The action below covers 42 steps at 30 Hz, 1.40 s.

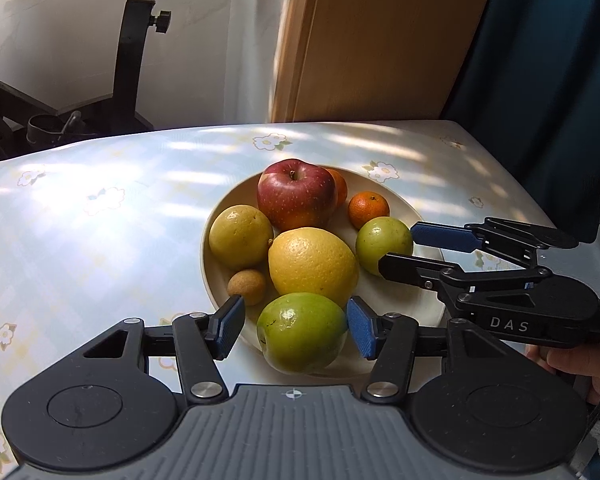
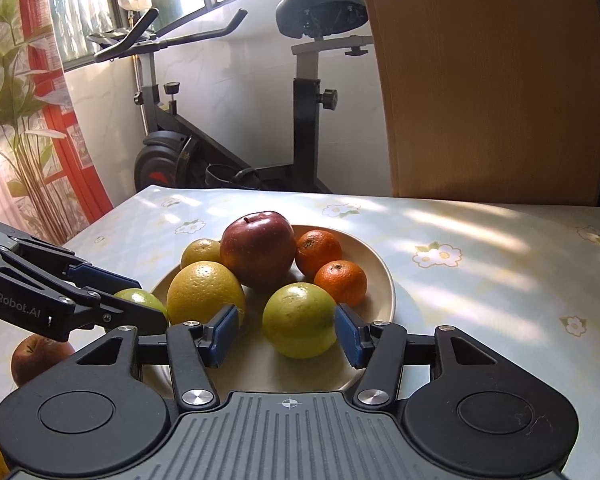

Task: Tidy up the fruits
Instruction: 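Carry the green apple and green grapefruit onto the plate with both grippers, then open both grippers and withdraw them from the plate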

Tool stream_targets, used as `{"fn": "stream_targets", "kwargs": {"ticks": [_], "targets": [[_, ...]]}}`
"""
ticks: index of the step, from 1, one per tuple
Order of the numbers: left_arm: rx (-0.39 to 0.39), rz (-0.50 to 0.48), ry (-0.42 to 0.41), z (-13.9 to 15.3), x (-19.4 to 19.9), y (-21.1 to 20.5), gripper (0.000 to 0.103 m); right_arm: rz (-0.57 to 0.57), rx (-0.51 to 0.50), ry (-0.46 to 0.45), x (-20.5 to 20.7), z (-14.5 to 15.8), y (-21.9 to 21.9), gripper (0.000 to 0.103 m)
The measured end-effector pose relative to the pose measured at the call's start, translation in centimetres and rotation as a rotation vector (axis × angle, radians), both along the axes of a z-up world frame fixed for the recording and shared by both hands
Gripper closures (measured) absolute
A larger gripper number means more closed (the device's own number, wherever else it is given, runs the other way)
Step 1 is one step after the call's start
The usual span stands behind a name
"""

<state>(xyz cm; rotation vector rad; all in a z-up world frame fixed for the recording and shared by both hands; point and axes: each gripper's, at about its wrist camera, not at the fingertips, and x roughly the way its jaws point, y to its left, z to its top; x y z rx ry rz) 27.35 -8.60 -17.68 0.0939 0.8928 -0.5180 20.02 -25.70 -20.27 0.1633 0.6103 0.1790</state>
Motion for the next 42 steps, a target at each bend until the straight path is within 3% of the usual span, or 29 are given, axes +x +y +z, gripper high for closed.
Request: {"fn": "stream_targets", "kwargs": {"ticks": [5, 7, 10, 24, 42], "targets": [[-0.008, 0.01, -0.014, 0.5, -0.3, 0.4, 0.044, 0.01, -0.055, 0.022, -0.8, 0.1, 0.1, 0.059], [-0.019, 0.012, -0.019, 0.7, -0.3, 0.7, 0.044, -0.006, -0.076, 0.019, -0.7, 0.0, 0.1, 0.072], [-0.028, 0.016, -0.026, 1.0, -0.2, 1.0, 0.044, -0.005, -0.055, 0.03, -0.2, -0.4, -0.2, 0.079], [-0.016, 0.032, -0.052, 1.3, -0.4, 1.5, 0.045, -0.006, -0.024, 0.014, 1.9, -0.7, 0.9, 0.081], [-0.029, 0.11, -0.122, 3.6, -2.6, 4.4, 0.045, -0.053, -0.031, -0.023, -2.7, 2.5, 1.8, 0.077]]}}
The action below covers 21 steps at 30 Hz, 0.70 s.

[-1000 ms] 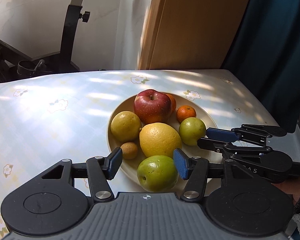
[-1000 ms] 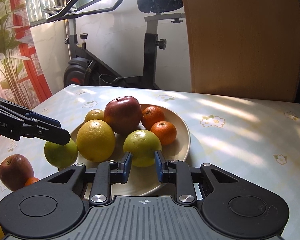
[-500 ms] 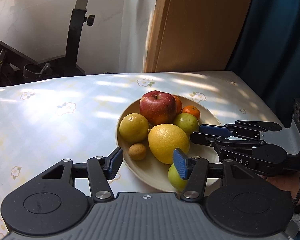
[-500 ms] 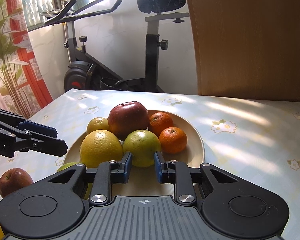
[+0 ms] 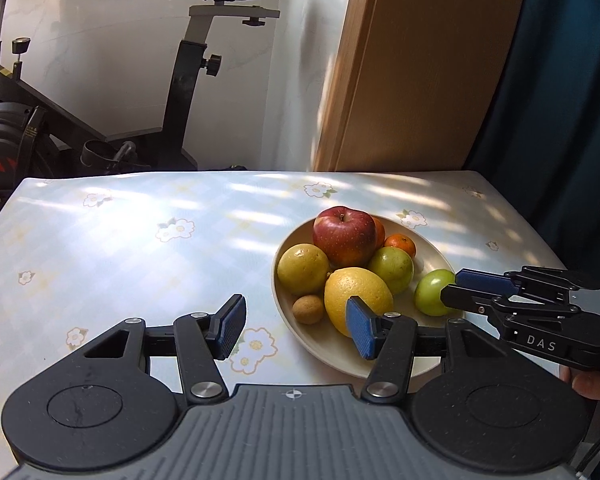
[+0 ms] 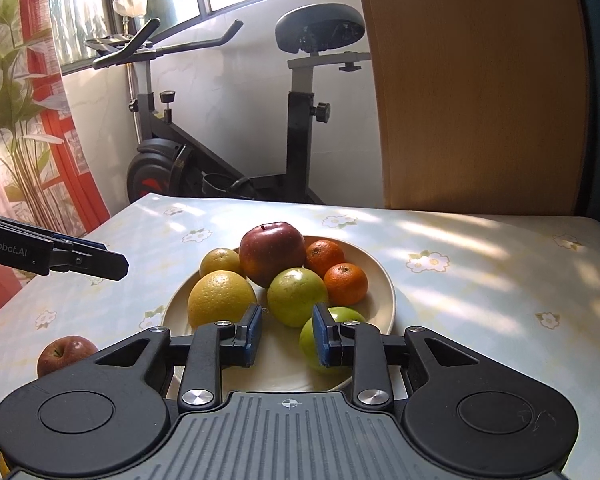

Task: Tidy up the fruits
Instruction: 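Open both grippers and withdraw them from the plate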

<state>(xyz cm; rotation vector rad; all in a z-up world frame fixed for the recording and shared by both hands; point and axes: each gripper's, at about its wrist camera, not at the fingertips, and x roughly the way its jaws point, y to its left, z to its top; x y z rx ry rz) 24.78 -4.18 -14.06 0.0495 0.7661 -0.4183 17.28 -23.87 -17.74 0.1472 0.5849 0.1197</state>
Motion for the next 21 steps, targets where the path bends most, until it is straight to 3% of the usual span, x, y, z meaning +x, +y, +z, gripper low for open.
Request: {"fn": "stream_targets", "kwargs": {"ticks": [12, 21], "targets": [[0.022, 0.068, -0.031, 0.3, -2.6, 5.1, 0.045, -0.007, 0.001, 0.012, -3.8, 0.1, 2.8, 0.077], [0.024, 0.059, -0.024, -0.4, -4.1, 6.2, 0.045, 0.012, -0.023, 0.052, -5.6, -1.6, 5.3, 0.077]]}}
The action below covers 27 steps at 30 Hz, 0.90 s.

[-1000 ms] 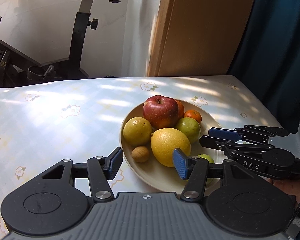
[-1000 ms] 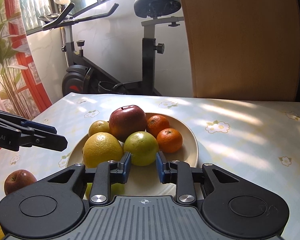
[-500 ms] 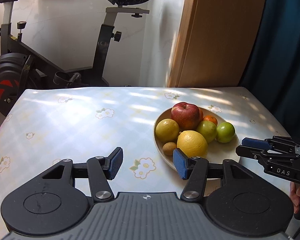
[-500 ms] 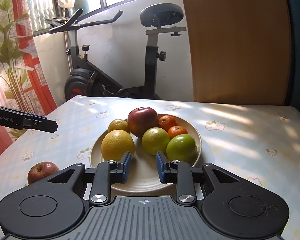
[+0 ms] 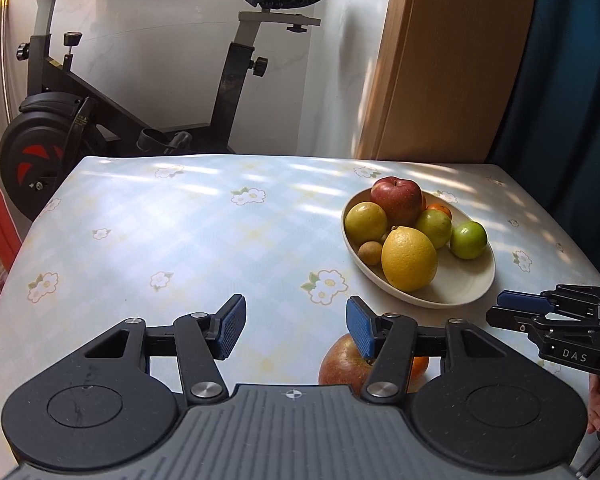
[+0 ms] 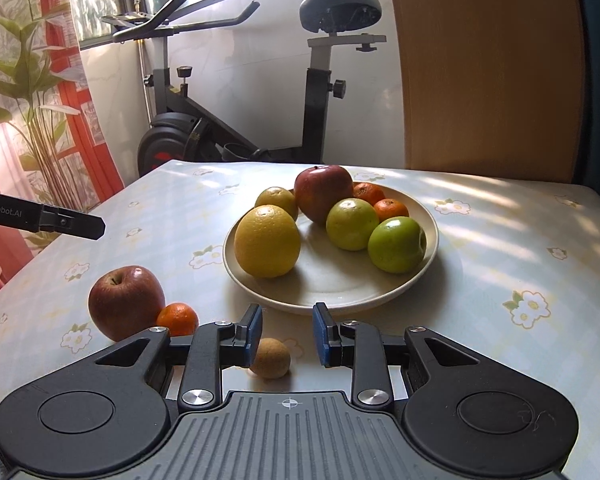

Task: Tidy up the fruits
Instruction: 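Open both grippers and withdraw them from the plate, then move both grippers to the large yellow grapefruit on the table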

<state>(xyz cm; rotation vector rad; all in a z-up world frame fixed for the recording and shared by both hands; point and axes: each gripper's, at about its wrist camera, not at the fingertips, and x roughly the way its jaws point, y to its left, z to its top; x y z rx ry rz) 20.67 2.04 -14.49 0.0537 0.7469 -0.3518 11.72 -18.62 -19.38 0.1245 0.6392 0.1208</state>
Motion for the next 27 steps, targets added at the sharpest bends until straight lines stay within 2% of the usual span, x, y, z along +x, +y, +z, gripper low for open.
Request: {"fn": "stream_targets", "kwargs": {"ticks": [8, 17, 27], "targets": [[-0.017, -0.006, 0.015, -0.6, -0.3, -0.2, 0.045, 0.008, 0.006, 0.028, -0.3, -1.4, 0.8, 0.075], [-0.044, 0.001, 0.049, -1.1, -0.8, -0.5, 0.045, 0.022, 0.031, 0.018, -0.6, -1.2, 1.0, 0.074], [-0.053, -0.063, 0.095, -2.0, -4.8, -0.1, 0.045, 0.06, 0.067, 0.03, -3.3, -0.7, 3.0, 0.074]]}}
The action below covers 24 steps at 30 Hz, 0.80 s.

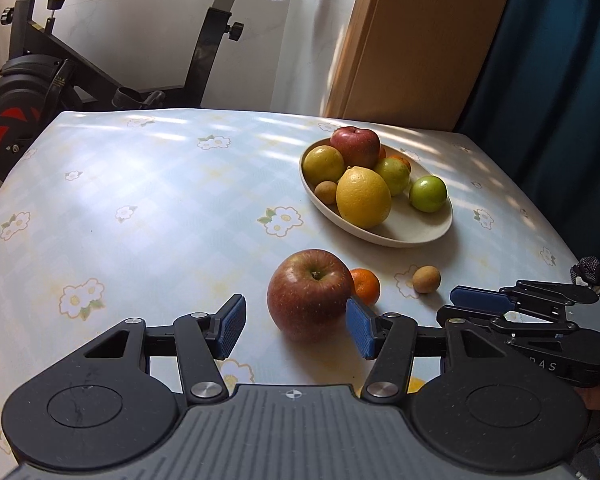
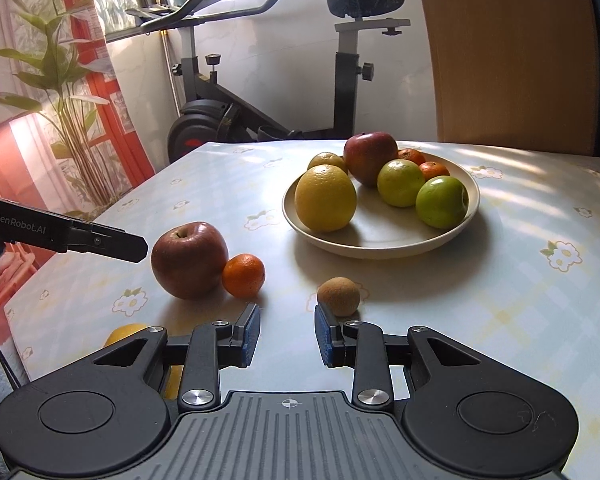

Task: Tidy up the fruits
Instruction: 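Move both grippers to the large yellow grapefruit on the table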

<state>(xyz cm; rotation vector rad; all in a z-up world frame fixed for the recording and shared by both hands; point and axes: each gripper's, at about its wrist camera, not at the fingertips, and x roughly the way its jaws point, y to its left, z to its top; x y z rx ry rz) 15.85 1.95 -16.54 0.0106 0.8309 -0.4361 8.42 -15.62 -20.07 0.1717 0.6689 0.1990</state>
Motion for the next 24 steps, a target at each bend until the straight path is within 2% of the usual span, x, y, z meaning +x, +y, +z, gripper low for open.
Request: {"fn": "stream_targets", "kwargs": {"ticks": [8, 12, 20, 24], "targets": [[-0.033, -0.026, 0.028, -1.2, -2.0, 1.3, 0.051, 0.009, 0.005, 0.016, -2.2, 0.3, 1.5, 0.074], [-0.101, -0.029, 0.082, -2.7, -1.8, 2.0, 0.059, 0.035, -0.016, 0.046, -3.5, 0.0, 2.5, 0.074], [-0.228, 0.005, 0.153, -4.4, -2.3, 3.3, 0.061, 0.08, -0.039, 0.101, -5.6, -1.0, 4.2, 0.074], [-0.232, 0.006, 0.149, -4.3, -2.5, 3.0, 0.061, 0.112, -0.048, 0.107, -5.6, -1.0, 4.9, 0.074]]}}
